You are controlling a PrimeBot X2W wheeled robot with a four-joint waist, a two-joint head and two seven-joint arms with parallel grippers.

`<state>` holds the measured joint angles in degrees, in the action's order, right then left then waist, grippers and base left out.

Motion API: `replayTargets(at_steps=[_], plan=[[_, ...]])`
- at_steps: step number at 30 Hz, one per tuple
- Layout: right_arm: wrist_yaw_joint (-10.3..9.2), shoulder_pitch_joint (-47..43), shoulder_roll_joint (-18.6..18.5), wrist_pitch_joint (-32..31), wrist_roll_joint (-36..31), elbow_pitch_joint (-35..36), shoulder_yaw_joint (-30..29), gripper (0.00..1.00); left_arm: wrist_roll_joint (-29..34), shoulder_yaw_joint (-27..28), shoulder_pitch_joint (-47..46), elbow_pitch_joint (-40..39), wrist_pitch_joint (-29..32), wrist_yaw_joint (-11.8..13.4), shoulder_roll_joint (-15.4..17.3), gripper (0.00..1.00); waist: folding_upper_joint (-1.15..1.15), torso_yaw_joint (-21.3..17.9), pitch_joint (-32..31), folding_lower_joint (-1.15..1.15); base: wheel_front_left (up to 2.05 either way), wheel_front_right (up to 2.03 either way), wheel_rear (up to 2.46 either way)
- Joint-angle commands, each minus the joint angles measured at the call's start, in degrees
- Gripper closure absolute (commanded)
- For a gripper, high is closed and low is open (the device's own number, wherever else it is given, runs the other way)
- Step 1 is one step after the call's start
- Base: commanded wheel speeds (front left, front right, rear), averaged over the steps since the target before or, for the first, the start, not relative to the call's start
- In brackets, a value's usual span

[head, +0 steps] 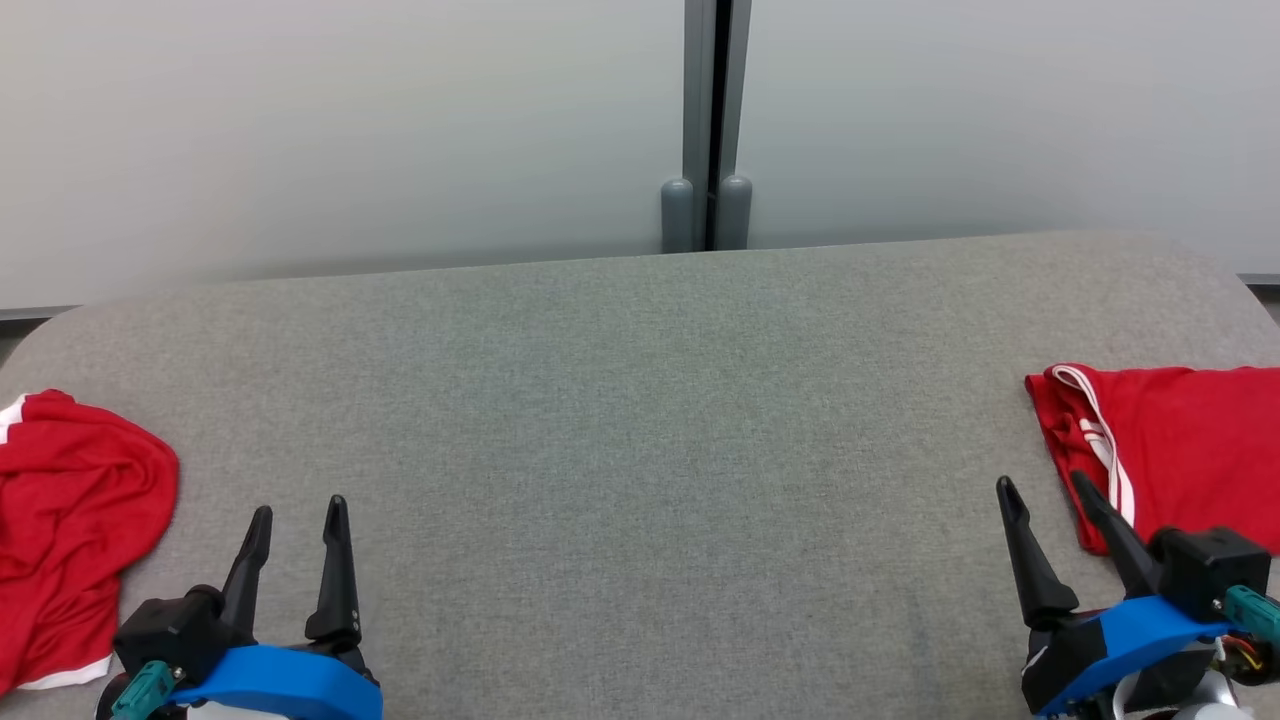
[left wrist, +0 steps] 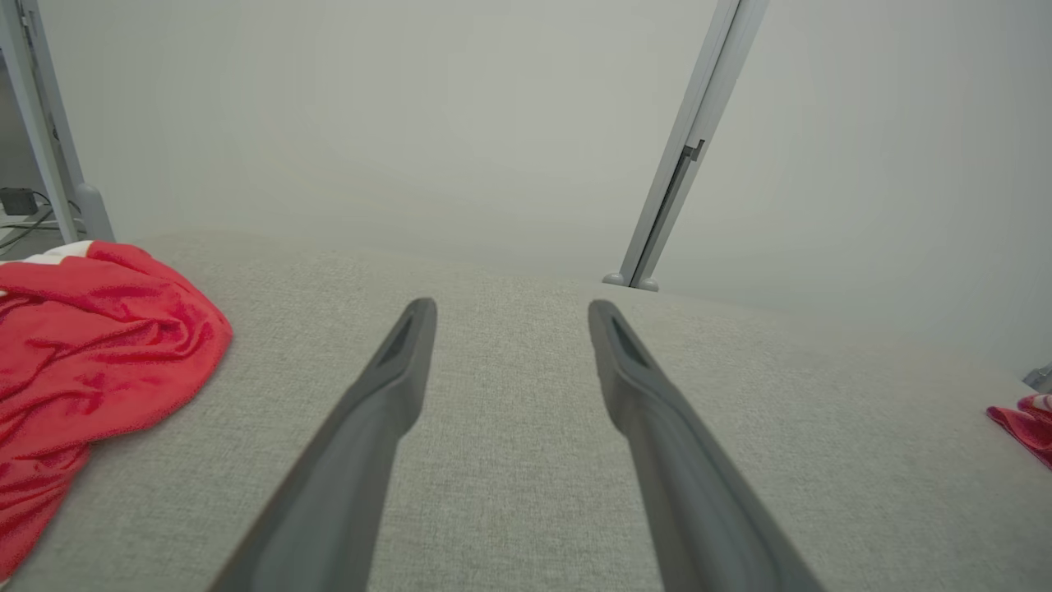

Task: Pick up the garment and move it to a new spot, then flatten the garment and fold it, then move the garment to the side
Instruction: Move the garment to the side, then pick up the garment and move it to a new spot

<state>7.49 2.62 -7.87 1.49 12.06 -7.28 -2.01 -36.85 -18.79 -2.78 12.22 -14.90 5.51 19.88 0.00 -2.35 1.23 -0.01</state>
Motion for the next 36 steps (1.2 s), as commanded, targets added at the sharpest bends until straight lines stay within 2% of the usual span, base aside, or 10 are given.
replayTargets(at_steps=[1,10,24,29,36], plan=[[0.01,-1.3,-0.1,-0.3,-0.2,0.6,0.0,0.0,0.2,0.4,0.5,0.1,-0.3,-0.2,0.0,0.0,0.0,0.3,-0.2,0.01,0.0,0.0,0.0],[0.01,-2.9,1.1,-1.7,-1.1,1.7,-1.1,0.0,0.9,0.8,2.1,0.8,-0.3,-0.4,-0.9,0.0,0.0,1.1,-1.2,0.01,0.0,0.0,0.0],[0.02,-3.3,3.2,-0.4,-2.9,2.1,-1.6,0.0,1.7,0.8,1.3,0.5,-0.3,-0.3,-1.0,0.0,0.0,1.7,-0.8,0.01,0.0,0.0,0.0],[0.02,-3.2,3.6,0.7,-3.4,2.1,-1.2,0.0,1.7,0.6,1.4,-0.3,0.0,0.0,-0.7,0.0,0.0,4.7,-0.7,0.01,0.0,0.0,0.0],[0.02,-3.0,3.9,2.4,-3.8,1.6,-0.2,0.0,1.9,0.5,1.9,-1.5,0.7,0.4,0.1,0.0,0.0,12.3,-0.7,0.01,0.0,0.0,0.0]])
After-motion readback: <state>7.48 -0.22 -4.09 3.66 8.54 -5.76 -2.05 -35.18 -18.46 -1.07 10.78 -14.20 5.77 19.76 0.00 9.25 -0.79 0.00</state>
